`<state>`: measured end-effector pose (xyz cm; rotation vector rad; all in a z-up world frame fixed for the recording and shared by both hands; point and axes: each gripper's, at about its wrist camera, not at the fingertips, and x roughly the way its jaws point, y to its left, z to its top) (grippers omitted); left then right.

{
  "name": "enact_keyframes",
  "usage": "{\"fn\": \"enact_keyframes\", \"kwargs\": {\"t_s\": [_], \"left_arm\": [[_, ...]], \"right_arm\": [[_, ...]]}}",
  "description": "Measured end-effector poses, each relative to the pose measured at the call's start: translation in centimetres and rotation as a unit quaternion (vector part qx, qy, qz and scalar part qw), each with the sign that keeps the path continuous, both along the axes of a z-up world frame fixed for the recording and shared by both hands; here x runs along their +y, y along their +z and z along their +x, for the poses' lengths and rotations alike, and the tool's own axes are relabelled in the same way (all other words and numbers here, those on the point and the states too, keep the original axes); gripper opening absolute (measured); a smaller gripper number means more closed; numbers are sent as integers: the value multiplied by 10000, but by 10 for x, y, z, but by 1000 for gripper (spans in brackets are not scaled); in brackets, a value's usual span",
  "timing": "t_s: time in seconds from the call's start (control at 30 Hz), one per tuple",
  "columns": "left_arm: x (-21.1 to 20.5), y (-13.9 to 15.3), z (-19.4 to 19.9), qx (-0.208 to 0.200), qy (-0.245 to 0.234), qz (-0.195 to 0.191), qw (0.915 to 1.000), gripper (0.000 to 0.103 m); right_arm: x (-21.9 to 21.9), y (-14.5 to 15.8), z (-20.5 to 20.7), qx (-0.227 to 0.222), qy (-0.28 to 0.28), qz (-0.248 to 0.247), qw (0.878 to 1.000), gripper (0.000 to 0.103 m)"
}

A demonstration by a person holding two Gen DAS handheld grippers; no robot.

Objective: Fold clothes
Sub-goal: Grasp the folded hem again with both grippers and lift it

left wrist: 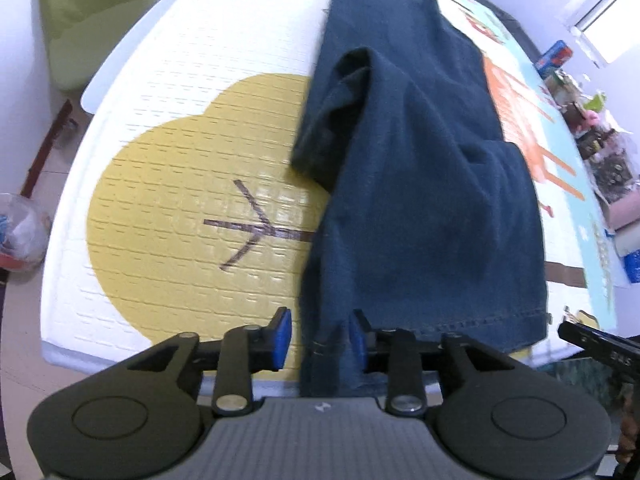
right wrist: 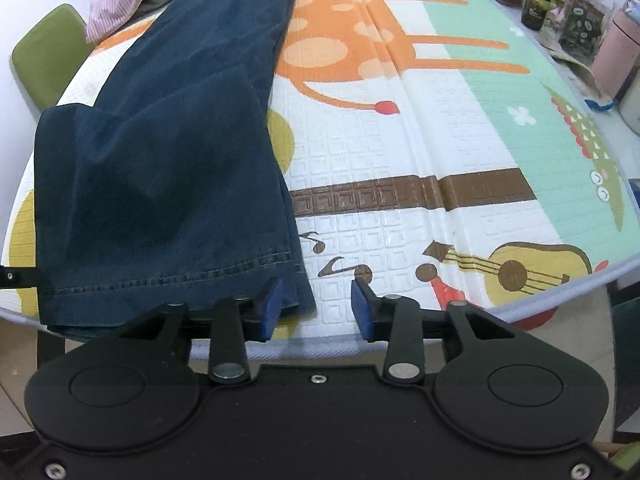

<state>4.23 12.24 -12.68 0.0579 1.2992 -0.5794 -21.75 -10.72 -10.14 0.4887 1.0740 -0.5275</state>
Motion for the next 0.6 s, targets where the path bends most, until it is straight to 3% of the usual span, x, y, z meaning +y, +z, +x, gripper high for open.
{"fn": "enact_keyframes", "kwargs": {"t_s": [0.23,0.6], "left_arm": [[-2,-13,1,156,89,-37,9998,53],[-5,-34,11,585,186,-189,9979,56]], "right_arm": [[-11,-13,6,-222,-152,457,9986,43],[-34,-39,6,-339,-554,1108,9917,45]]}}
